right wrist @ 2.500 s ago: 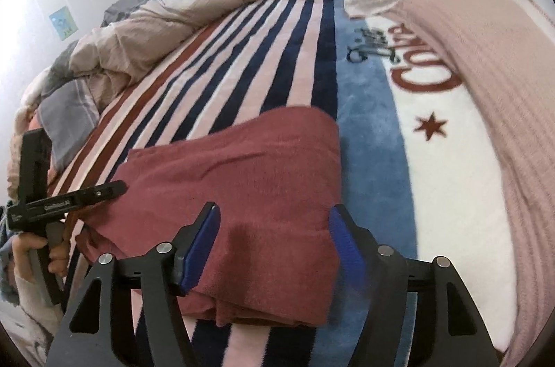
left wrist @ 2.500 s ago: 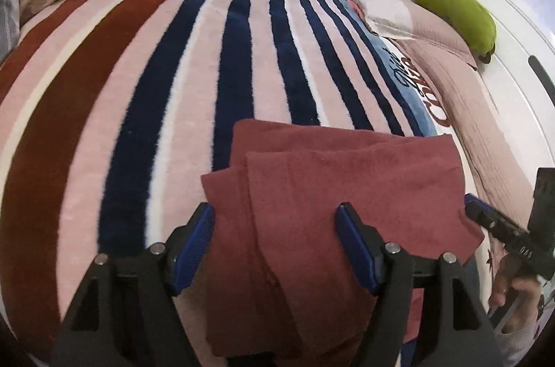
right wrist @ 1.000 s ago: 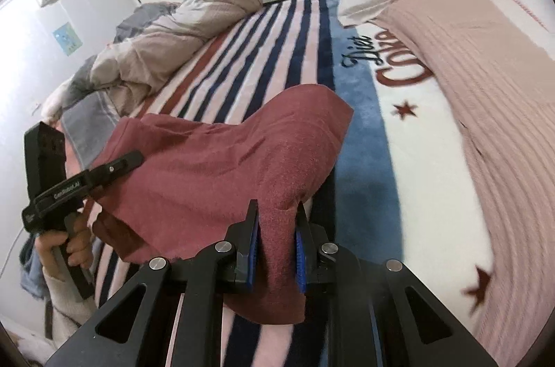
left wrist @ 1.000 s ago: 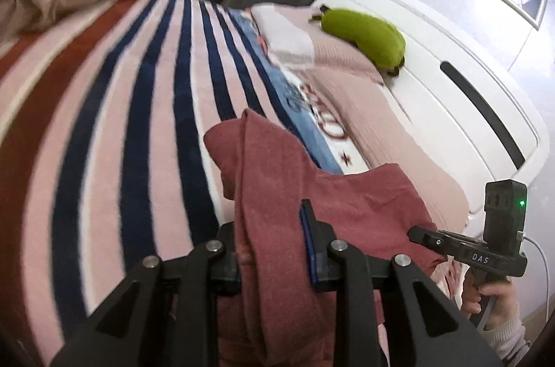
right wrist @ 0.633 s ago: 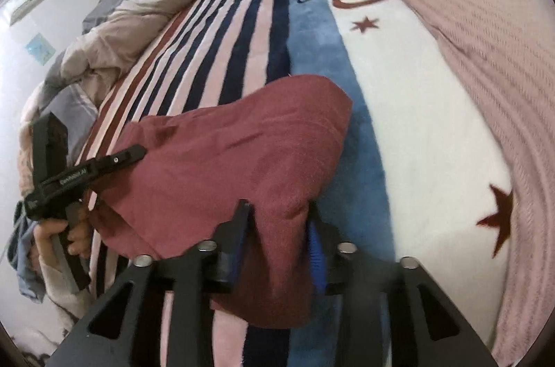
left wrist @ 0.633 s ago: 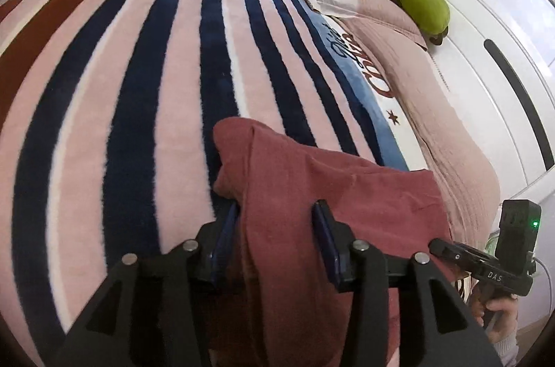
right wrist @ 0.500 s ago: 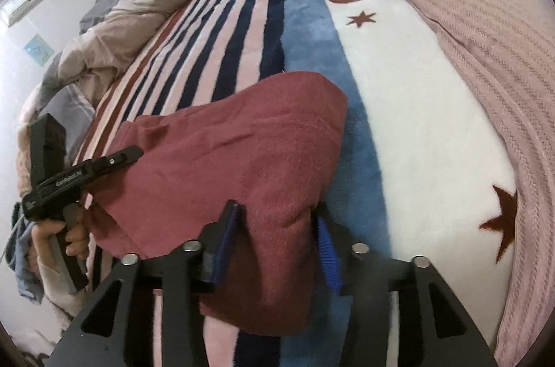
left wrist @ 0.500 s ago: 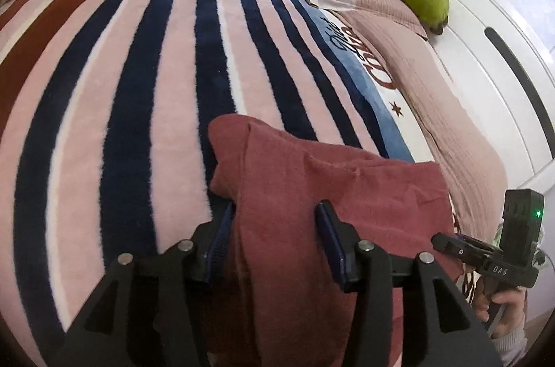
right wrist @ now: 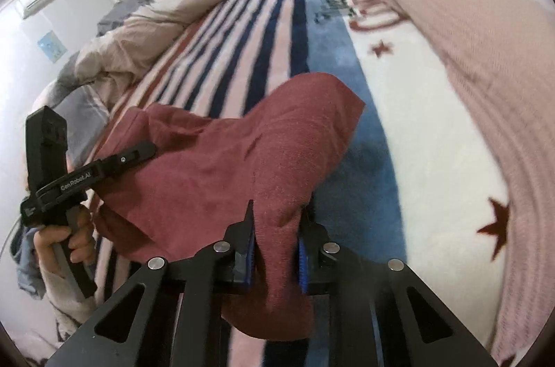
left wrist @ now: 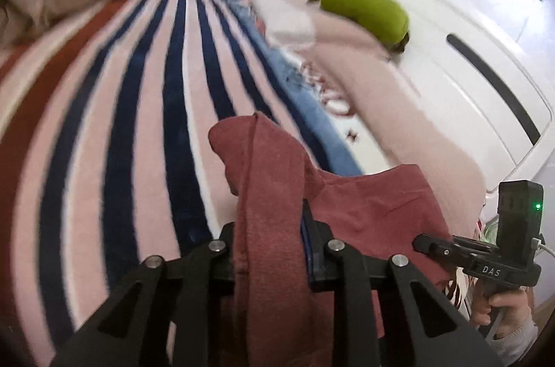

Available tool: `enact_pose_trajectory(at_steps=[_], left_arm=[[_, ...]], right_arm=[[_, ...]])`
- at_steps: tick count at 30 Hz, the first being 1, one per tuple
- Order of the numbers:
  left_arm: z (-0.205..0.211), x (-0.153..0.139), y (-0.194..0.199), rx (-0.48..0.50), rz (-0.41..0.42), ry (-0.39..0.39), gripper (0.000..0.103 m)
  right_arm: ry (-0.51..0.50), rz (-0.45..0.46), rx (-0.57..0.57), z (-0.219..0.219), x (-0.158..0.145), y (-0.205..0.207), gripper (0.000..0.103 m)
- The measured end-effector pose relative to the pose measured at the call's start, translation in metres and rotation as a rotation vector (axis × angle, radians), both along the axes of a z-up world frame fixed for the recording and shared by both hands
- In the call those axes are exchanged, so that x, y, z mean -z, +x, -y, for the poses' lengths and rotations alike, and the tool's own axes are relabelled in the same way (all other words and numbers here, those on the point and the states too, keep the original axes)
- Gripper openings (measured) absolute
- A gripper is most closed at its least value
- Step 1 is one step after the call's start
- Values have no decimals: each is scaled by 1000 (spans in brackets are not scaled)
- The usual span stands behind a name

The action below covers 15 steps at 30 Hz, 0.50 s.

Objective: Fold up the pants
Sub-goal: 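Lift the folded pants with both grippers and carry them toward the clothes pile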

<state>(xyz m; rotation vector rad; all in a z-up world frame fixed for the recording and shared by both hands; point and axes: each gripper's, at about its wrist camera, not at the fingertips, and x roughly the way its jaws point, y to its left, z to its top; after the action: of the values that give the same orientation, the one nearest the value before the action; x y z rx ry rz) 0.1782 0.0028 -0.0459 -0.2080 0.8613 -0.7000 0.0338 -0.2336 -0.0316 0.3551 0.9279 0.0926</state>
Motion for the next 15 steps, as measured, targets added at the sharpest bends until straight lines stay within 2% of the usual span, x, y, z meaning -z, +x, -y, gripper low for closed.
enact_pose_trajectory(at_steps=[4, 9, 15], left_arm=[[-24, -50, -26, -33, 67, -46, 20], [-73, -89, -59, -100, 111, -59, 20], [-145, -125, -100, -214, 170, -69, 20]], right_arm=[[-23, 81, -37, -15, -45, -18, 13], [2, 160, -94, -45, -81, -34, 13], [26, 239, -228, -111, -117, -44, 13]])
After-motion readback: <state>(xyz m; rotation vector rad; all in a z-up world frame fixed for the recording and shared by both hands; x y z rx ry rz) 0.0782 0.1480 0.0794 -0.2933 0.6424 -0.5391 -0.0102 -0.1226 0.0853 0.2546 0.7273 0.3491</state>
